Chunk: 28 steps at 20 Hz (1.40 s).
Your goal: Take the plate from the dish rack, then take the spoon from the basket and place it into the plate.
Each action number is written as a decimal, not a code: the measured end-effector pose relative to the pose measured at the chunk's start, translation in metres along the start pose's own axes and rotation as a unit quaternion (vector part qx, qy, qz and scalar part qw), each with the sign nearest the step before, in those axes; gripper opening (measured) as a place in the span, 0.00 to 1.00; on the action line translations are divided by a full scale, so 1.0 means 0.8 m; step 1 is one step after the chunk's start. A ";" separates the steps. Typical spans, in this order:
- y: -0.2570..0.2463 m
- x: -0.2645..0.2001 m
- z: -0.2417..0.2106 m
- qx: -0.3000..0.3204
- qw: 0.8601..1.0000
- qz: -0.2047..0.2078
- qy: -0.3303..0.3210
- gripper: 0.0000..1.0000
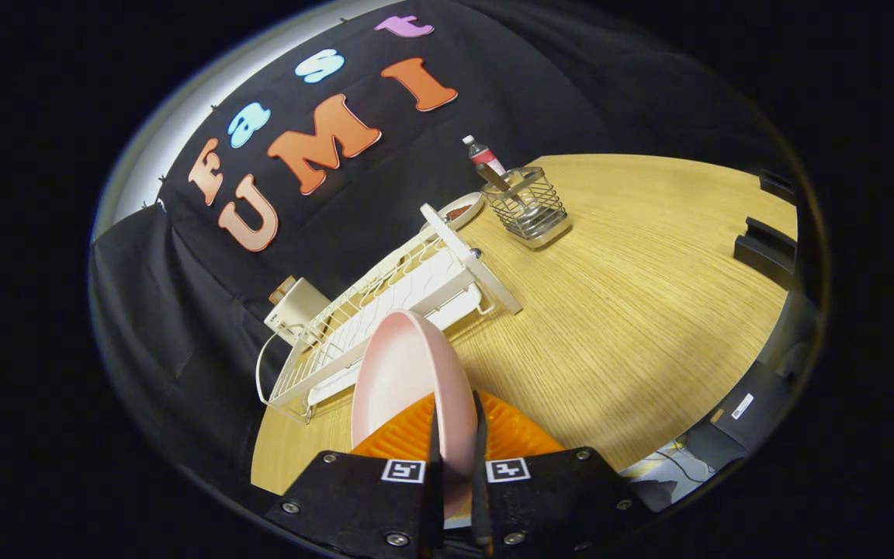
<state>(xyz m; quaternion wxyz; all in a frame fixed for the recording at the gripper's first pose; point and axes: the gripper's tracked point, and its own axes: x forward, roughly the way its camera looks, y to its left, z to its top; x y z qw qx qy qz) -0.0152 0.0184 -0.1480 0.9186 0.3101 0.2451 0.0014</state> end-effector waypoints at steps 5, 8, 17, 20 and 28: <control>-0.014 0.006 -0.009 0.028 0.999 -0.011 0.022 0.17; -0.023 0.008 -0.013 0.022 0.999 -0.020 0.029 0.22; -0.049 0.009 0.006 -0.045 0.997 -0.066 0.007 0.43; -0.060 0.004 0.034 -0.089 0.992 -0.082 -0.019 0.67; -0.063 -0.021 0.129 -0.196 0.971 -0.095 -0.098 0.98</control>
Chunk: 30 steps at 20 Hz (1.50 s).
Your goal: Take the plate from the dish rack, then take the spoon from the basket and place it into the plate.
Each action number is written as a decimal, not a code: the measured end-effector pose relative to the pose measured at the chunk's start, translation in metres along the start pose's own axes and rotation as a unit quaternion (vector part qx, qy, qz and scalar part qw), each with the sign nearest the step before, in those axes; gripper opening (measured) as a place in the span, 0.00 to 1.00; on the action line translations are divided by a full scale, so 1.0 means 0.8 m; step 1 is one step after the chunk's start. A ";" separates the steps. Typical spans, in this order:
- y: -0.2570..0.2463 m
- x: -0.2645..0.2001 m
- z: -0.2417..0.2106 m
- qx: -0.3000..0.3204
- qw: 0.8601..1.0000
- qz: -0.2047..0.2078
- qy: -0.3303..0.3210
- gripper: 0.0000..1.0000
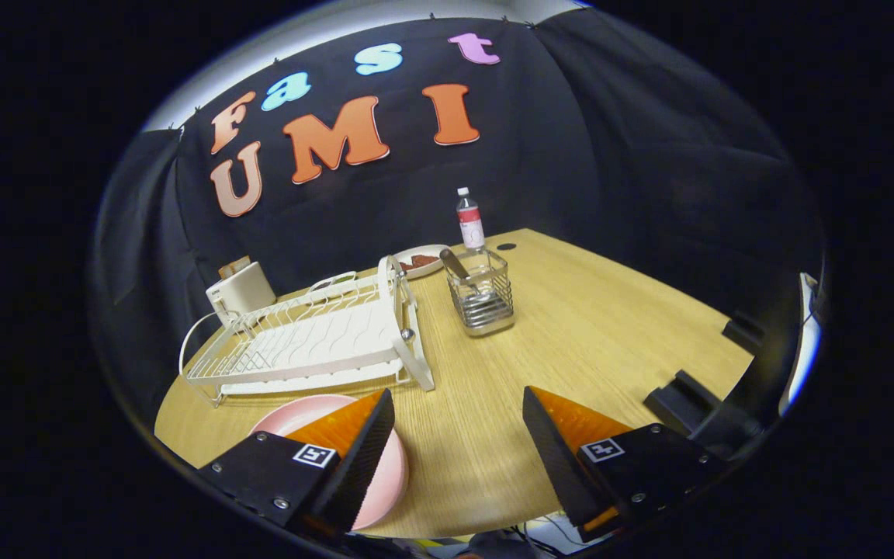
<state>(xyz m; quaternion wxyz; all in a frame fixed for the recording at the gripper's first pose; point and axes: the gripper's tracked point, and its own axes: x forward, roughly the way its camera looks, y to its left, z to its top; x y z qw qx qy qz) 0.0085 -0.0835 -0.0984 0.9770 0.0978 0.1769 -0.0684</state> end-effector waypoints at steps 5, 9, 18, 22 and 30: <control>-0.008 -0.002 0.046 -0.026 0.998 0.003 -0.049 0.98; -0.019 0.001 0.078 -0.062 0.995 -0.006 -0.083 0.99; -0.015 0.051 0.162 -0.121 0.977 -0.023 -0.171 0.99; 0.007 0.094 0.154 -0.136 0.975 -0.014 -0.176 0.99; 0.006 0.177 0.130 -0.158 0.975 -0.039 -0.151 0.63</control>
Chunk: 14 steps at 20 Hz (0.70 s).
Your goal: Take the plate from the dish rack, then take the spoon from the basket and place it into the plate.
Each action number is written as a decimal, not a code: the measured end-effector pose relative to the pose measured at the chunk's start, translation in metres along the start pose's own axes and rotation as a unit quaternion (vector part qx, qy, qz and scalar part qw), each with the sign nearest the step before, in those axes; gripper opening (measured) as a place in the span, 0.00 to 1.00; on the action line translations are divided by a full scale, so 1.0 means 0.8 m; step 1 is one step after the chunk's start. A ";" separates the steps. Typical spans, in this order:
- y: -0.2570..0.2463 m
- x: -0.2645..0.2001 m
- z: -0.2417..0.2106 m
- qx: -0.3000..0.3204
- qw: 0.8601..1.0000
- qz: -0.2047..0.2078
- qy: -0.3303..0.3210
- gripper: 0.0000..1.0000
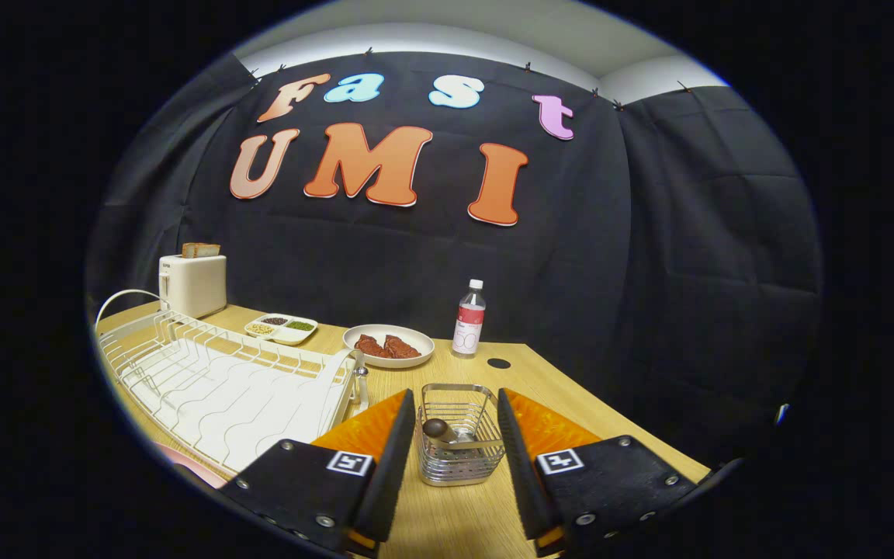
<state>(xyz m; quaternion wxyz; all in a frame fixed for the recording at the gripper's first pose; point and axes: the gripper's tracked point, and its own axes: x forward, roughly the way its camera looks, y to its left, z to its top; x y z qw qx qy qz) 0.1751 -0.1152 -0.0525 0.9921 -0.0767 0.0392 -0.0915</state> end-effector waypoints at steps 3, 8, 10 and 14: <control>0.001 0.007 0.000 -0.005 1.000 -0.002 -0.001 0.25; -0.011 -0.017 0.030 -0.007 1.000 -0.010 -0.023 0.04; -0.017 -0.037 0.054 0.000 0.999 -0.010 -0.040 0.03; -0.028 -0.086 0.101 -0.002 0.997 -0.012 -0.072 0.02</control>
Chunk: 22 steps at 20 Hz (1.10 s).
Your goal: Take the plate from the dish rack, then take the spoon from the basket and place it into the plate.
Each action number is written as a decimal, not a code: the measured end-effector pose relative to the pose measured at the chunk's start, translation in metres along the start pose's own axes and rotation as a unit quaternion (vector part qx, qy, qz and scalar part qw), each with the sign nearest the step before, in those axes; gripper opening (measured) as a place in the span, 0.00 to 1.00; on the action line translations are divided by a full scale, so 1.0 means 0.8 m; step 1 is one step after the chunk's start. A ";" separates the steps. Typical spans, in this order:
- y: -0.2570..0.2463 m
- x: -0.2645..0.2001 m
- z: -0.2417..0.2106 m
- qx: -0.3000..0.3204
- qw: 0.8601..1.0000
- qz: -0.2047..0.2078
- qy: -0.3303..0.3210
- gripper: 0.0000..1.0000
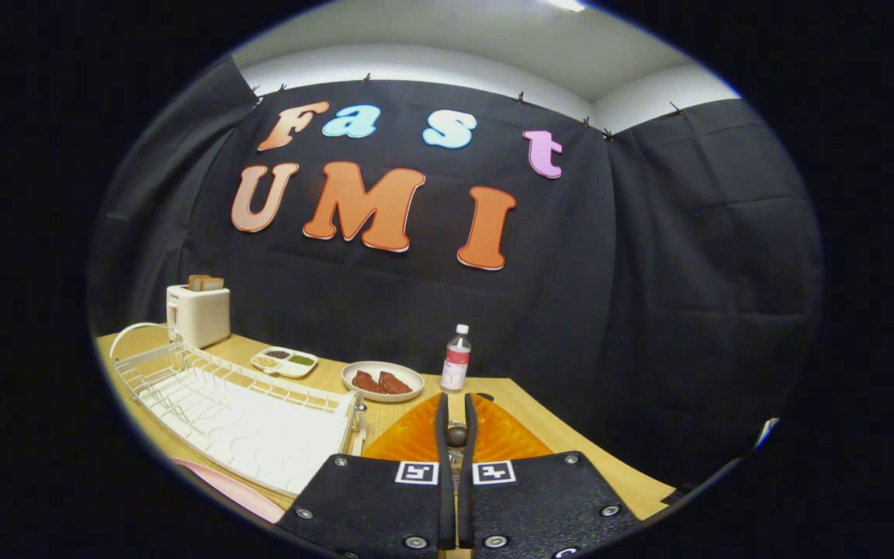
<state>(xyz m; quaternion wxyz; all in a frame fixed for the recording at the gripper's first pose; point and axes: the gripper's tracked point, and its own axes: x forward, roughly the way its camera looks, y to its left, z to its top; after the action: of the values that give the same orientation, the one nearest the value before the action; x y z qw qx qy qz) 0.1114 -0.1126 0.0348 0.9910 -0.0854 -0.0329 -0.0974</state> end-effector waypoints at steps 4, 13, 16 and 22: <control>0.011 -0.062 0.034 0.001 1.000 0.016 -0.024 0.01; 0.093 -0.181 0.036 0.037 0.995 0.085 -0.033 0.01; 0.134 -0.203 0.014 0.046 0.992 0.116 -0.025 0.01; 0.197 -0.209 -0.028 0.040 0.987 0.158 -0.008 0.02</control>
<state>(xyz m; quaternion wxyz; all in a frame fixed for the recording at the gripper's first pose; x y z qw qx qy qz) -0.0196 0.0670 -0.0263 0.9963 -0.0501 -0.0304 0.0622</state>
